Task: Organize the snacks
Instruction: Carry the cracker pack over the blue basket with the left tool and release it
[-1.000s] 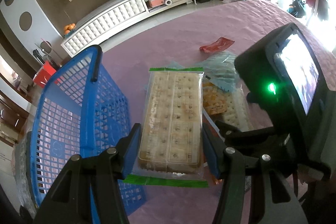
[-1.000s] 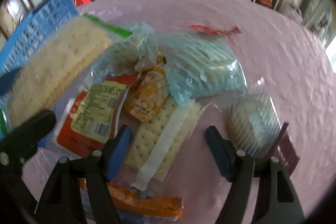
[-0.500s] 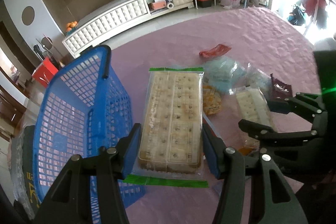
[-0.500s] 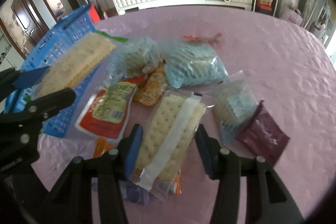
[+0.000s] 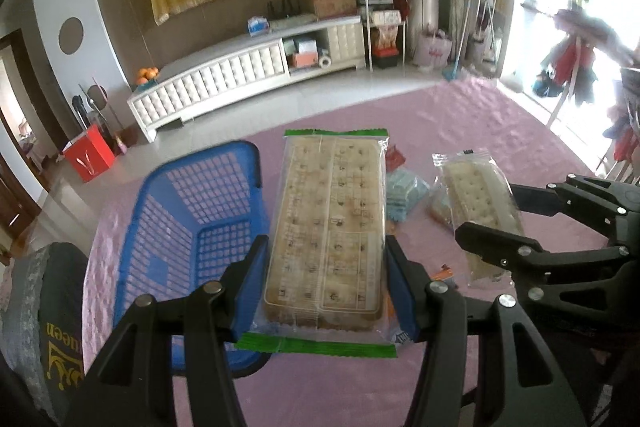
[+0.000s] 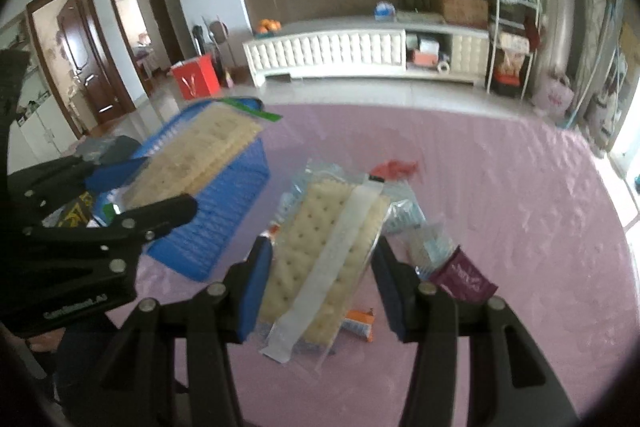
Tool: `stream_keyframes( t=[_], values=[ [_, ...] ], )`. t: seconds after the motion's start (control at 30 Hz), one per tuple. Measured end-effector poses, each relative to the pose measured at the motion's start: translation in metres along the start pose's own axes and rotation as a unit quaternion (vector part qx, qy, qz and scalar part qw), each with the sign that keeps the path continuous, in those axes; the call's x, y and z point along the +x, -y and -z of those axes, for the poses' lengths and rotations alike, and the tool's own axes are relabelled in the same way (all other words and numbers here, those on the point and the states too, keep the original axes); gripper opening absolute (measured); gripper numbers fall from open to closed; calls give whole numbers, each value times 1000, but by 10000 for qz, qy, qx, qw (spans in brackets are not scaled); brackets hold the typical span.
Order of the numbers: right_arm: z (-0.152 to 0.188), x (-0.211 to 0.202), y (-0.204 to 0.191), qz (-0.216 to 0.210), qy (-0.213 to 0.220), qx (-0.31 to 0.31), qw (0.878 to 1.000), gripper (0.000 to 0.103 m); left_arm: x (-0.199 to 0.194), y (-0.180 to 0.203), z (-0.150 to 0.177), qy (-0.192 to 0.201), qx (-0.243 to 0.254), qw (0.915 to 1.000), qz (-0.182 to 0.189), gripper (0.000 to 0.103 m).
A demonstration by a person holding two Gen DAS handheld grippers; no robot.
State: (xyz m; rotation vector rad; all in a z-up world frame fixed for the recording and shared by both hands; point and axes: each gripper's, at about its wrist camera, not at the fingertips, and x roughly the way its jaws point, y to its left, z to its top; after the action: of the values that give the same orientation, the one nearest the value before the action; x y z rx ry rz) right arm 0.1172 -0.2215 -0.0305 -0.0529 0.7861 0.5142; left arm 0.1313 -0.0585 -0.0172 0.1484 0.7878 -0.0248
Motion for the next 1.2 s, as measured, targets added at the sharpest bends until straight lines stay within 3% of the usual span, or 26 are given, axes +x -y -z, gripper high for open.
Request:
stream_keyframes(
  t=[0.23,0.6,0.77,1.2],
  values=[
    [-13,-14,-28,-88,269,-205,9994,55,-37,-29,3,343,-241,9990,129,53],
    [-44,1,-67,-430,404,-564,9967,55,-58,-89,7,563,-520,9969,-184,53],
    [-61,21,-80,-579,401,-714,9950,55,-44,-118,3,430,-712,9960,-328,53],
    [-83,97,-90,-747,-51,-667,9950,55,20,-161,-5,-83,-963,9951,-195,53]
  ],
)
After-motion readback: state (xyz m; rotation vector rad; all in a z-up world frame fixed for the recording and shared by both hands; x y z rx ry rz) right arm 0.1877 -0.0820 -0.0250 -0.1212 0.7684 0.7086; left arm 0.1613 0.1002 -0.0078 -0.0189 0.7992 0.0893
